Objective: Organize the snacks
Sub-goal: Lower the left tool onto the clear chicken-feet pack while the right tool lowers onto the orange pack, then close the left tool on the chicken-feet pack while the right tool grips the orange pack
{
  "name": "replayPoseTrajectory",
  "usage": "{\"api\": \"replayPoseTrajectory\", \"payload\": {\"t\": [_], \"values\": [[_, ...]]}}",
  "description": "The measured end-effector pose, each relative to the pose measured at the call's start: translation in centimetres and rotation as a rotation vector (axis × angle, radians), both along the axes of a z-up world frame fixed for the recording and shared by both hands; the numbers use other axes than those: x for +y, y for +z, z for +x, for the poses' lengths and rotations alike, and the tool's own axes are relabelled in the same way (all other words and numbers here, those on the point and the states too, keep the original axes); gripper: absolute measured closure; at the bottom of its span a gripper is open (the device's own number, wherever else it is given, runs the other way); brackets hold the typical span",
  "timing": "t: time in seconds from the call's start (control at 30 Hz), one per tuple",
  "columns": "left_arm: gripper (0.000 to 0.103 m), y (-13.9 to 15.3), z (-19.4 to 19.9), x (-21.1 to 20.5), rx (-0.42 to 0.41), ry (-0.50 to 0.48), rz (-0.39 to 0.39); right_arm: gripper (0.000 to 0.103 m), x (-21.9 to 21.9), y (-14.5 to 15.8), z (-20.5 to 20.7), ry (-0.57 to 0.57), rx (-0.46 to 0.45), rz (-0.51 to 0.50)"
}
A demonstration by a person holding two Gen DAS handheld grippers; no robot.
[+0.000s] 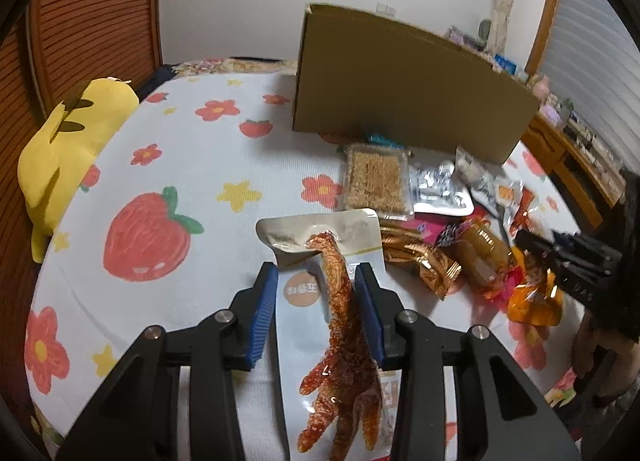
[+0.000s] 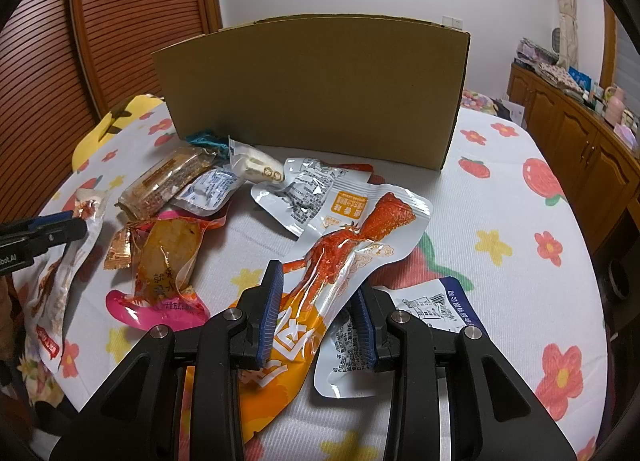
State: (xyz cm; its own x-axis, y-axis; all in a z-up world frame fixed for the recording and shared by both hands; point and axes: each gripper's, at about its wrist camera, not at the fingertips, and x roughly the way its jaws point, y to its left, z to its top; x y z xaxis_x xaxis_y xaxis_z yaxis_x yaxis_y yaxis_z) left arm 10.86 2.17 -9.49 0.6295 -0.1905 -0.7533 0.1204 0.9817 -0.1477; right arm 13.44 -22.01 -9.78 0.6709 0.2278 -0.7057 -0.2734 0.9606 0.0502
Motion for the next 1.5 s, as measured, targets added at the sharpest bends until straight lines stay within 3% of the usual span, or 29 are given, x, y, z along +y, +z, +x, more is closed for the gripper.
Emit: {"api": "replayPoseTrajectory", "payload": {"t": [0.2, 0.27, 0.4, 0.43, 0.47, 0.57, 0.7, 0.83, 1.07, 1.5], "values": [[0.060, -0.5, 1.5, -0.5, 0.045, -0.015, 0.043, 0.069, 0.0, 0.0, 0.0, 0.000, -0.001, -0.001], [0.049, -0.7, 2.0, -0.7, 0.053, -0.023, 0.065, 0.069, 0.0, 0.0, 0.0, 0.001, -0.001, -0.002], [0.046, -0.8, 2.7, -0.8, 0.063, -0.028, 0.072, 0.069, 0.0, 0.0, 0.0, 0.001, -0.001, -0.001], [0.050, -0.8, 2.7, -0.9, 0.064, -0.032, 0.075, 0.069, 0.0, 0.0, 0.0, 0.001, -0.001, -0.002], [0.062, -0.8, 2.6, -0.9, 0.059, -0.041, 0.080, 0.069, 0.0, 0.0, 0.0, 0.001, -0.001, -0.002], [0.068, -0.4, 2.2, -1.0, 0.042, -0.073, 0.078, 0.069, 0.0, 0.0, 0.0, 0.000, -0.001, -0.003], [0.068, 0.0, 1.4, -0.8, 0.011, -0.080, 0.074, 0.069, 0.1, 0.0, 0.0, 0.004, -0.003, -0.006], [0.068, 0.6, 0.4, -0.5, -0.014, -0.081, 0.040, 0.083, 0.0, 0.2, -0.1, 0.027, -0.004, 0.011], [0.068, 2.6, -1.7, 0.2, -0.124, -0.059, 0.002, 0.089, -0.1, 1.4, -1.4, 0.049, -0.050, 0.035], [0.068, 7.1, -2.2, 0.0, -0.270, -0.052, -0.042, 0.091, -0.5, 4.9, -3.0, 0.066, -0.146, 0.058]]}}
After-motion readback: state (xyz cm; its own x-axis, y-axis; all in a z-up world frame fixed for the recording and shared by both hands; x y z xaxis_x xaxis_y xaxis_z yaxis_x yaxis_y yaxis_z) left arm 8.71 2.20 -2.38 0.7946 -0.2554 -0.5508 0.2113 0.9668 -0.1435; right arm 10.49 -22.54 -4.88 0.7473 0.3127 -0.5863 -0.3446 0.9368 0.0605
